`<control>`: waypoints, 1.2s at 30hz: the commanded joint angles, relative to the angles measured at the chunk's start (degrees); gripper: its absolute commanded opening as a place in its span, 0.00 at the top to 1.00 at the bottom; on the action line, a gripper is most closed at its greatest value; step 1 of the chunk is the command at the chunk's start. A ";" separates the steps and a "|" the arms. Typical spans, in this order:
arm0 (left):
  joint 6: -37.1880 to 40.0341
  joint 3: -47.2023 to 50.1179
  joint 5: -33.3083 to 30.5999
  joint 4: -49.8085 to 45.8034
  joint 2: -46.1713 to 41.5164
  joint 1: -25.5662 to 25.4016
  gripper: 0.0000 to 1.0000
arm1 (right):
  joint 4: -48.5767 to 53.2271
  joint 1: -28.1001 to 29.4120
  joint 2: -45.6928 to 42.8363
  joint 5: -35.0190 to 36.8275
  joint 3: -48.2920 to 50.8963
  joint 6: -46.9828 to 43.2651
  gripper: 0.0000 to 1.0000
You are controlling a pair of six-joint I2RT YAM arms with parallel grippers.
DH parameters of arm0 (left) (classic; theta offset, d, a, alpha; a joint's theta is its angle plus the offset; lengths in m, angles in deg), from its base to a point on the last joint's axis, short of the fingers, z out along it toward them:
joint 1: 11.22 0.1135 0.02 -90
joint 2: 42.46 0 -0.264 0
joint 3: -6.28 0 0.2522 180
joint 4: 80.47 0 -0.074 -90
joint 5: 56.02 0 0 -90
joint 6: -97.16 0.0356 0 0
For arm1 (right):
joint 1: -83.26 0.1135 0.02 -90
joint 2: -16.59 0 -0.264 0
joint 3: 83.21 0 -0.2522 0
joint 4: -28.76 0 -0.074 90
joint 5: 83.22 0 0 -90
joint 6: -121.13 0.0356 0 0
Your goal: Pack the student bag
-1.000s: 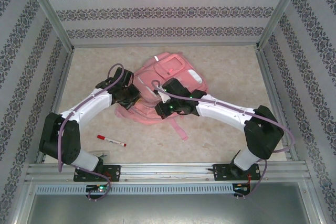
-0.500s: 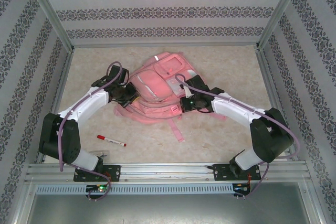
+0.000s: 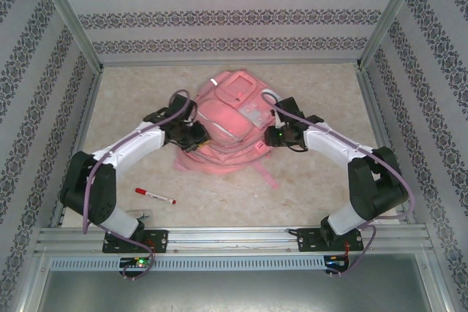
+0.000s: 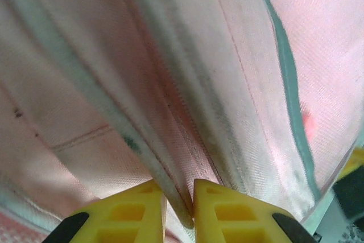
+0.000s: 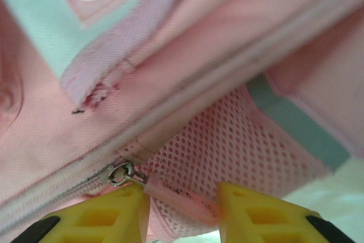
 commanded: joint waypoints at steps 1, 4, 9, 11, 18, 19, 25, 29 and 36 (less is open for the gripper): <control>-8.18 -0.05 -1.11 5.75 1.05 -4.82 0.79 | 2.45 -4.20 -3.52 1.44 -1.91 -1.06 0.62; -10.48 0.45 -1.44 7.62 -1.23 -6.59 0.71 | 3.53 -6.70 -6.04 -0.23 -2.75 -3.14 0.58; -4.12 -3.37 1.75 2.77 -5.05 -7.13 0.59 | 3.38 -7.71 -9.20 -1.35 -2.38 -3.47 0.56; 0.82 -5.78 -1.21 -2.00 -7.49 -7.11 0.59 | 2.95 -7.59 -9.82 -3.35 -2.30 -2.41 0.55; 30.05 -8.82 -13.92 -8.04 -10.68 -6.93 0.54 | -3.05 -3.14 -11.08 -18.53 0.66 -18.52 0.51; 34.08 -8.82 -15.06 -8.05 -9.84 -6.95 0.52 | -4.16 -2.49 -11.08 -21.53 1.75 -23.99 0.50; 38.84 -15.35 -15.99 -10.33 -0.69 -4.77 0.37 | -3.60 -3.61 -10.28 -33.52 7.74 -70.16 0.45; 30.55 -20.92 -16.29 -13.34 6.26 -4.51 0.32 | -3.24 -7.36 -6.13 -39.17 5.88 -79.25 0.47; 10.43 -17.32 -11.93 -15.03 9.12 4.86 0.29 | -9.82 -7.62 0.00 -39.81 4.19 -78.22 0.50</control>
